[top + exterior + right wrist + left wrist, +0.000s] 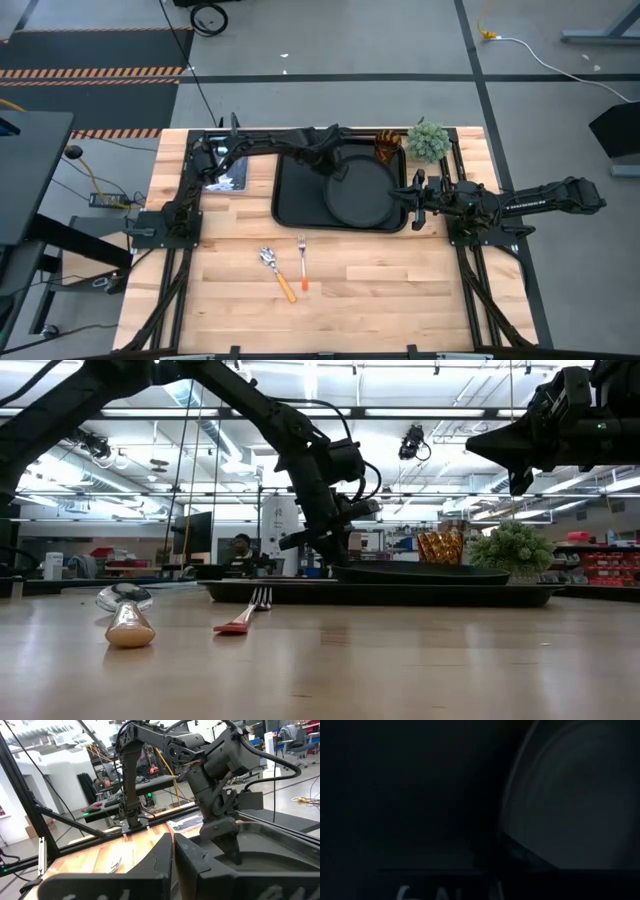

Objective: Pick and place plate/cup/fork/spoon on tray
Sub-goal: Put the black plate on the black tray to the bottom left of the brown cup, then put the orange fork on the black tray to the left of the black plate

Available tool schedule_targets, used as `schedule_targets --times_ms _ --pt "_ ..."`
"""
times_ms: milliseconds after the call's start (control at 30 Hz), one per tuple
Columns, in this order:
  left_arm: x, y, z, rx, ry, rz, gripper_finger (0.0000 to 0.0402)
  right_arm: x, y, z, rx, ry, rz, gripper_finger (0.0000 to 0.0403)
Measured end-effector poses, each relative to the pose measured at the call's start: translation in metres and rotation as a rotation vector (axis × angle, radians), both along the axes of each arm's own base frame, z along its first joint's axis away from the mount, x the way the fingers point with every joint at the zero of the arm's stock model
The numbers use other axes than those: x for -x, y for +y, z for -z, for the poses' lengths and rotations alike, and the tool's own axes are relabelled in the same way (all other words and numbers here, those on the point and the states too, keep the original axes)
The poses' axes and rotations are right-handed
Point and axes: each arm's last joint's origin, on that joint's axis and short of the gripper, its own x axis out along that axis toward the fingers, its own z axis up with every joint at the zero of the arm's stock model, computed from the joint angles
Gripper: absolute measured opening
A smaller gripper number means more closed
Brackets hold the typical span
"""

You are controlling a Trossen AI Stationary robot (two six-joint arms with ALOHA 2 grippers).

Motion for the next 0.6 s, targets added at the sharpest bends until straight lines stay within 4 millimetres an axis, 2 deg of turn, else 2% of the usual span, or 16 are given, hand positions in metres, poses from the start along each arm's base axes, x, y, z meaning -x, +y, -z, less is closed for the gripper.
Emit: schedule_targets --times_ms 367,467,600 --pt "0.000 -0.006 -0.001 -0.085 0.045 0.046 0.0124 0.000 0.000 0.000 0.000 0.000 0.000 0.0022" --pt "0.004 -0.012 -0.011 -0.108 0.077 0.069 0.0131 0.000 0.000 0.000 0.000 0.000 0.000 0.0022" --pt "0.010 -0.033 -0.029 -0.125 0.130 0.119 0.0128 0.000 0.000 0.000 0.000 0.000 0.000 0.0022"
